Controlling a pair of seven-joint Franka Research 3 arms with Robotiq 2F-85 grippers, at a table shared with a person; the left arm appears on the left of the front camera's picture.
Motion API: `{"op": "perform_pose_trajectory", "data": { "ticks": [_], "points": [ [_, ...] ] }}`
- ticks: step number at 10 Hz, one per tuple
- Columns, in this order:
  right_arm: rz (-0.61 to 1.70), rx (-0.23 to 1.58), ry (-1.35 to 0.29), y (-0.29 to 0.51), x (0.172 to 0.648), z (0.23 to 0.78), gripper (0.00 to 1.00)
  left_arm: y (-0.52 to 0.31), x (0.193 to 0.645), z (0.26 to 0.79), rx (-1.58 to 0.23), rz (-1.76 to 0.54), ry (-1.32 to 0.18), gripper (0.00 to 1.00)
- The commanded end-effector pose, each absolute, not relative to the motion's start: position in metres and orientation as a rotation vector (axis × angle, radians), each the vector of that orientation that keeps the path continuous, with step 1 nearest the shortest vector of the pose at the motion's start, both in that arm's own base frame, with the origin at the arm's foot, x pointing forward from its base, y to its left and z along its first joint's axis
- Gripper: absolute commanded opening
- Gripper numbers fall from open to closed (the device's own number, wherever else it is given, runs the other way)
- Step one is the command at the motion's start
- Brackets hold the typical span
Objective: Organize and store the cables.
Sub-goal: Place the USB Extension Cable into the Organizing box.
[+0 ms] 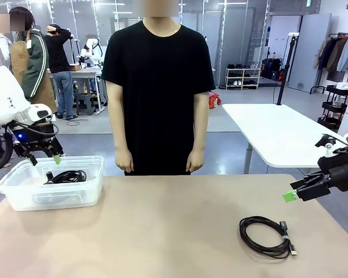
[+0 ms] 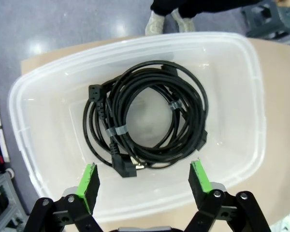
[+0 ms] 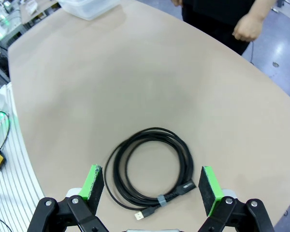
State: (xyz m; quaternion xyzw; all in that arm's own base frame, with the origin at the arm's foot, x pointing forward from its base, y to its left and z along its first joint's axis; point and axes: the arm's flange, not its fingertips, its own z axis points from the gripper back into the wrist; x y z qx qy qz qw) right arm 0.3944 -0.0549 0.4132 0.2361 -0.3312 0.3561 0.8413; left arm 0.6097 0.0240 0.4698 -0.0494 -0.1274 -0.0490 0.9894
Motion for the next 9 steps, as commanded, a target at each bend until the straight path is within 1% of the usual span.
{"op": "perform_pose_trajectory", "data": {
  "ticks": [1,2,4,5,6,9],
  "points": [
    [0.705,0.466,-0.627,-0.054,0.413,0.422,1.0,0.034,0.548,0.495,-0.119,-0.278,-0.288,0.94],
    [0.705,0.46,-0.578,-0.05,0.416,0.423,1.0,0.037,0.522,0.502,-0.185,-0.359,-0.312,0.94],
    [0.712,0.406,-0.493,-0.043,0.427,0.424,1.0,0.036,0.467,0.505,-0.243,-0.503,-0.377,0.94],
    [0.715,0.377,-0.46,-0.037,0.431,0.427,1.0,0.033,0.438,0.506,-0.3,-0.501,-0.43,0.94],
    [0.702,0.343,-0.406,-0.028,0.433,0.427,1.0,0.03,0.404,0.505,-0.332,-0.564,-0.456,0.94],
    [0.631,0.325,-0.331,-0.019,0.443,0.417,1.0,0.048,0.355,0.5,-0.321,-0.772,-0.501,0.94]
  ]
}}
